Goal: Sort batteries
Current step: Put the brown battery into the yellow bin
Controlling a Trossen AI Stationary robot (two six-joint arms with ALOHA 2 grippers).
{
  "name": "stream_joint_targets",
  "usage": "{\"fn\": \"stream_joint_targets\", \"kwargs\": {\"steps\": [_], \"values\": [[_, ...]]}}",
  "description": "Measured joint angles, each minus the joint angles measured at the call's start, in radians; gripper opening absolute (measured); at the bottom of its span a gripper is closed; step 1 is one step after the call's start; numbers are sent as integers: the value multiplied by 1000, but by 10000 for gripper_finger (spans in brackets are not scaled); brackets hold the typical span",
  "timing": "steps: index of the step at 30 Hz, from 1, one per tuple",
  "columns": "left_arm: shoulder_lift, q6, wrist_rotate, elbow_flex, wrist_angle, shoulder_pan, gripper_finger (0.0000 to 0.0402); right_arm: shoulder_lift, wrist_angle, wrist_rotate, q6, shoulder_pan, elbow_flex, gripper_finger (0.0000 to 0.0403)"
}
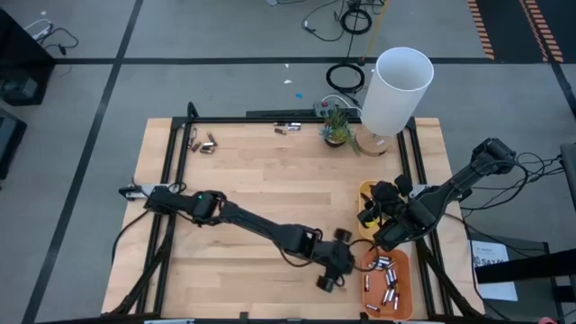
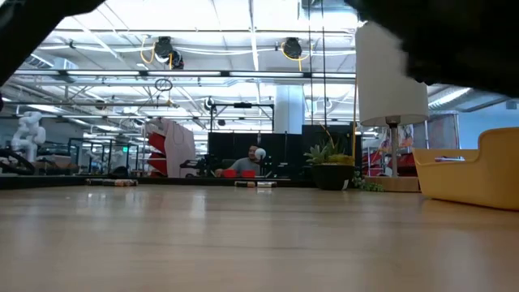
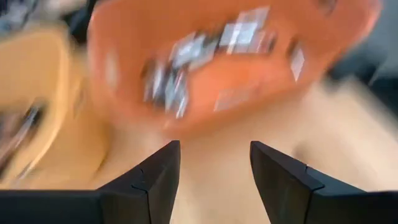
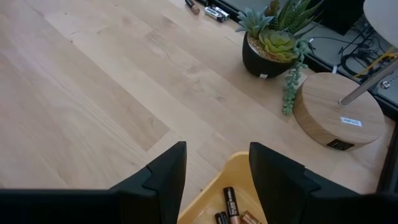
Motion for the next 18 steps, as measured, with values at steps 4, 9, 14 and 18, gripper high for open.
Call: {"fn": "stream_joint_targets", "kwargs": {"steps": [4,9,14,18], "values": [[-71,24,-174,0,-294,-3,204,0,13,0,0,0,0,167],[-134,-32,-358,0,-733,-16,205,0,40,1,-1,0,0,167],[-176,-173,-380,-39,-1092,8,205,0,75,-1,-1,0,0,167],[-294,-215,-396,-211,-1131,27,205,10,113,-57,-1,2,0,167]]}}
